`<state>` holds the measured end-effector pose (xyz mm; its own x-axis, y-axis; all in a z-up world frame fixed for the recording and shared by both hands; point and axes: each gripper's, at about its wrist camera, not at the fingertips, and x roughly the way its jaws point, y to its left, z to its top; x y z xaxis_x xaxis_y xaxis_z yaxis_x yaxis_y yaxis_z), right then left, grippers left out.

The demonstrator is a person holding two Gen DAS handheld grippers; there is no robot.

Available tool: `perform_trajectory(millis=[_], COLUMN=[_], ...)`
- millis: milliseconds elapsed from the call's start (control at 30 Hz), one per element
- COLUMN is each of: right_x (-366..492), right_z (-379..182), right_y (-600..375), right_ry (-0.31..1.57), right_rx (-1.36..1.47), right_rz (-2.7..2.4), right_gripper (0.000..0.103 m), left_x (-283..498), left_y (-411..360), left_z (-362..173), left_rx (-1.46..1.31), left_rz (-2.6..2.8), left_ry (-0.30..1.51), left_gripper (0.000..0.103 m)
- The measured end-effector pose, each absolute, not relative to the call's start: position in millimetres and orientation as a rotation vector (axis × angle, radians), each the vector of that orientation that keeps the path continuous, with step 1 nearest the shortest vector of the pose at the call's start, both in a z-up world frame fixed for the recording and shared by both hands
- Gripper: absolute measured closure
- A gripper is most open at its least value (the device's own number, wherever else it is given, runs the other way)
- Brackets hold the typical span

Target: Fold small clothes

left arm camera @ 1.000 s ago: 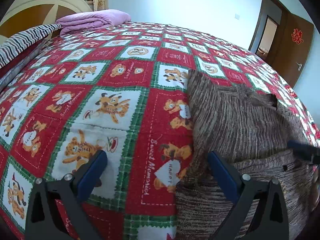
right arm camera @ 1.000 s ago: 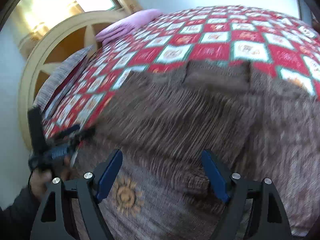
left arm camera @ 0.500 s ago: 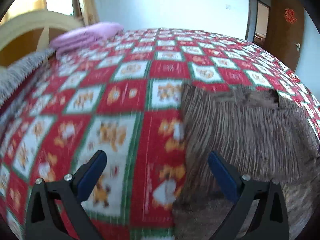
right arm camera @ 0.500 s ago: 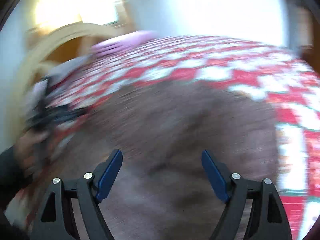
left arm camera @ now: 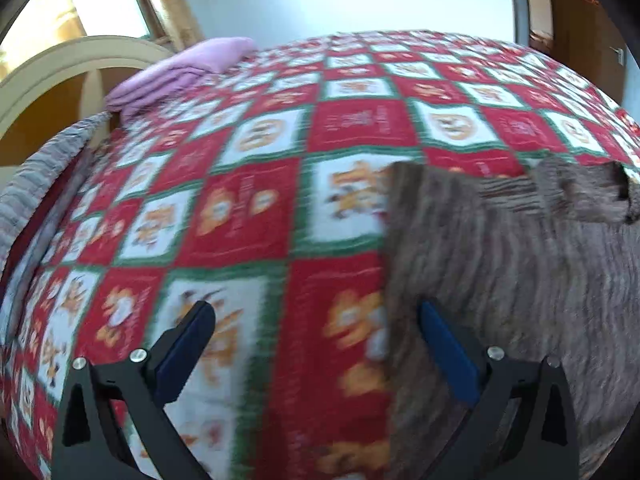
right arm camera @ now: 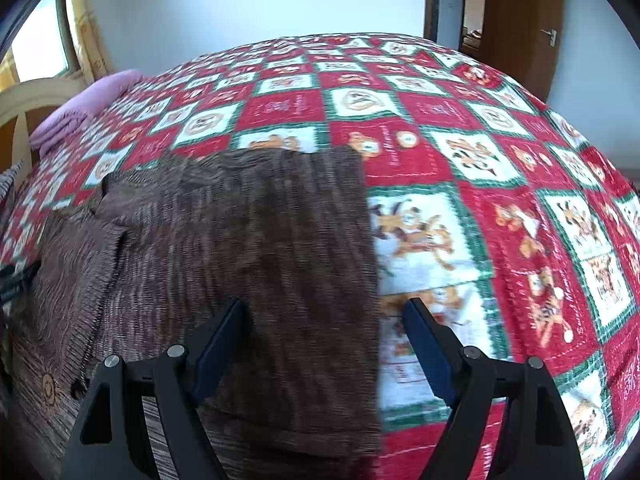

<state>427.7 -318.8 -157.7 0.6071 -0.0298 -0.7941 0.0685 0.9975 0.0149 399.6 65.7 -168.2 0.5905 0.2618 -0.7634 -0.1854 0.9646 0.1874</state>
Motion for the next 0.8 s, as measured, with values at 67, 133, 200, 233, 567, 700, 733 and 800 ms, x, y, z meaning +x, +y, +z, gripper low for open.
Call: perform_trajectory(millis=[67, 133, 200, 233, 567, 700, 733, 800], right_x=[424.9, 420.6, 415.5, 413.3, 408.2, 408.0, 409.4, 413.2], right_z=[-158.4, -157.2, -157.0, -157.2, -153.1, -138.8, -138.8, -144.0], right_y=[-319.9, -317.9, -317.7, -318.0, -316.8, -310.6, -307.1, -298.6], right_ry=[0.911, 0.901, 0.886, 0.875, 0.829, 0.793, 0.794, 0.813], right_rx=[0.053, 0.044, 0.051, 0.060, 0.058, 0.050, 0.042, 0.016], right_rz=[-0.055, -0.066, -0.078, -0.088, -0.106, -0.096, -0.090, -0.072], right_gripper=[0.021, 0.021, 0.021, 0.021, 0.020, 0.020, 0.020, 0.020], left_x=[395.5, 394.0, 390.2, 387.5, 367.4, 388.7, 398.1, 414.5], left_y=[78.5, 78.6, 71.0, 70.5, 84.6, 41.4, 26.6, 13.0], left_z=[-169.2, -169.0, -167.9, -167.5, -132.0, -125.7, -130.1, -149.1], left_rx=[0.031, 0.032, 0.085, 0.109, -0.041, 0.072, 0.132, 0.240], left_rz=[0.266, 0.291, 0.342, 0.388, 0.286, 0.171, 0.152, 0.180], left_ry=[0.918, 0.918, 0.897, 0.885, 0.790, 0.801, 0.822, 0.885], left_gripper=[0.000, 0.000, 0.000, 0.000, 0.002, 0.000, 0.000, 0.000])
